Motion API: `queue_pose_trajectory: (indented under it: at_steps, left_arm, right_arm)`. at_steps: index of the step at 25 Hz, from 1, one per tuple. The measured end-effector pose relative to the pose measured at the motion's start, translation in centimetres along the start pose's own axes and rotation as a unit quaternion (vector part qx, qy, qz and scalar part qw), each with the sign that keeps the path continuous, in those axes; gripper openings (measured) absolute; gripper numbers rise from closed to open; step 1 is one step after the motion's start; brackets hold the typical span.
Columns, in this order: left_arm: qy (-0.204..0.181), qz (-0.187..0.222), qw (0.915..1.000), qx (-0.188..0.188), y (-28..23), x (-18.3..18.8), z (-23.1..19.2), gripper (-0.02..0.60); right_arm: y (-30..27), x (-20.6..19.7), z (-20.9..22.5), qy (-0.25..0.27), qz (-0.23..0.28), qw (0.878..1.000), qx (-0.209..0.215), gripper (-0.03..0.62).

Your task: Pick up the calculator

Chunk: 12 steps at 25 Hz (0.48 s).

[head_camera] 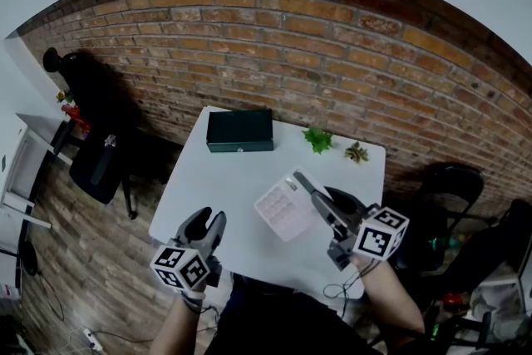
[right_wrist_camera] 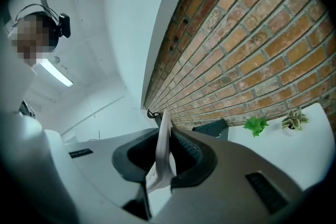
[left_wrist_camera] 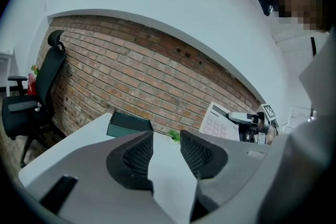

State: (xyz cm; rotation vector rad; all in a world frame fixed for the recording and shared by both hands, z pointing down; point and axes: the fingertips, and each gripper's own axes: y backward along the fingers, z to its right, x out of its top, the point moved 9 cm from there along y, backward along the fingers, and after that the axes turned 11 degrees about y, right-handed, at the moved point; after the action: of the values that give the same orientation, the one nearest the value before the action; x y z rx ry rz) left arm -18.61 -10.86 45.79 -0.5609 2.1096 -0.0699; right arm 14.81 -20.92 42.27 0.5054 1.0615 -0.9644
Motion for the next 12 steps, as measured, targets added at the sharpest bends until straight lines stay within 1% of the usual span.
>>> queue_pose_trajectory:
  at_steps: [12]
  left_arm:
    - [-0.011,-0.01,0.9999,-0.007,-0.4,2.4,-1.8,0.158]
  right_arm:
    - [-1.4,0.0,-0.5,0.0,0.006,1.0,-0.016,0.058]
